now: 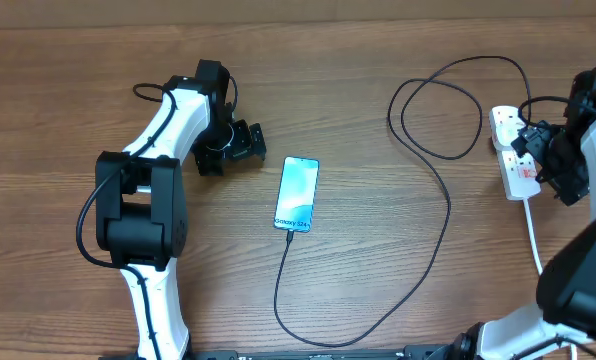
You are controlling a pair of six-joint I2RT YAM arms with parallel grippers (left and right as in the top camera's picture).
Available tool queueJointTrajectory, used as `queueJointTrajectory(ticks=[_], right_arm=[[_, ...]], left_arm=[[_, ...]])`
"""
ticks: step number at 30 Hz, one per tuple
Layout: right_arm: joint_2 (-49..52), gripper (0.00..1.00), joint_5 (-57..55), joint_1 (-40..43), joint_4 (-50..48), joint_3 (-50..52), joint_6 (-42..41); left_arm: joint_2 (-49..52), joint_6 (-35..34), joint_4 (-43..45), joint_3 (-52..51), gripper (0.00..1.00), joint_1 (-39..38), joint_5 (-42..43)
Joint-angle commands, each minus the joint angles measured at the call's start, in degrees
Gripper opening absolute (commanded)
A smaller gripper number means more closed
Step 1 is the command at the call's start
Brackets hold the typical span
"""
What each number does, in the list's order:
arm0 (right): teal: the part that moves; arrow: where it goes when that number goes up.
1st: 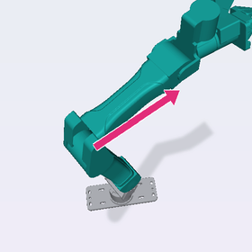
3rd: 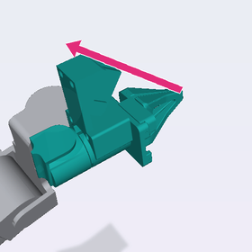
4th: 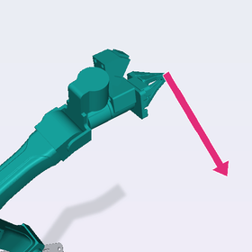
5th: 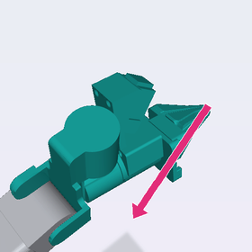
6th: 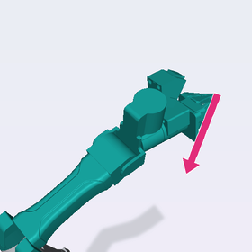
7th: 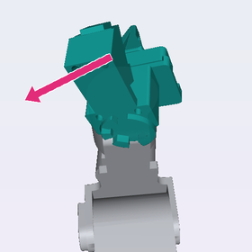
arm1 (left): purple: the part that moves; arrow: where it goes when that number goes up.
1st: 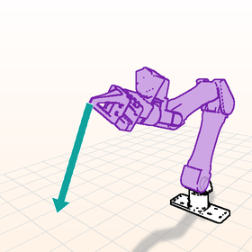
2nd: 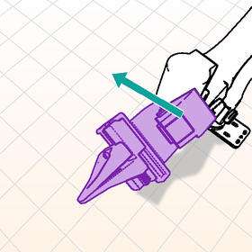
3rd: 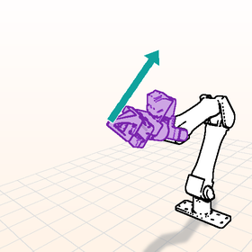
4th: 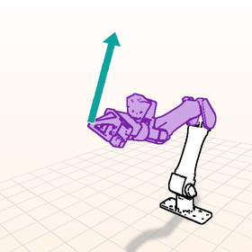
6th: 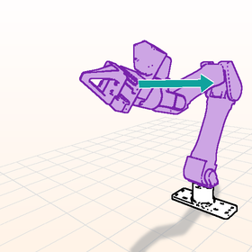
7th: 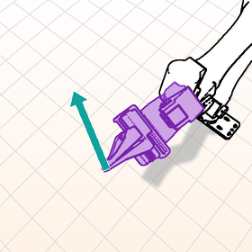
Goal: Plug charger to phone and switch on socket
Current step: 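Move the right gripper over to the white power strip, then position the right gripper above the socket switch beside the plug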
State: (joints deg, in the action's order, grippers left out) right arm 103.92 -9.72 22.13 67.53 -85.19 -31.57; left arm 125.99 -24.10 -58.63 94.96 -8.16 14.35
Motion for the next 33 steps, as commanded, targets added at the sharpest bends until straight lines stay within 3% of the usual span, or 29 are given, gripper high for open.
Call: queueJointTrajectory(ticks=[1, 6, 33], right_arm=[[2.4, 1.00, -0.9, 1.2, -2.2, -0.4, -3.1], [4.3, 1.00, -1.7, 2.4, -5.5, -0.3, -6.6], [15.0, 1.00, -2.6, 4.4, -19.2, -0.3, -9.6]], left_arm=[[-0.5, -0.4, 0.5, 0.0, 1.00, -0.2, 0.5], [-0.5, -0.3, 0.5, 0.0, 1.00, -0.2, 0.5], [-0.5, -0.4, 0.5, 0.0, 1.00, -0.2, 0.5]])
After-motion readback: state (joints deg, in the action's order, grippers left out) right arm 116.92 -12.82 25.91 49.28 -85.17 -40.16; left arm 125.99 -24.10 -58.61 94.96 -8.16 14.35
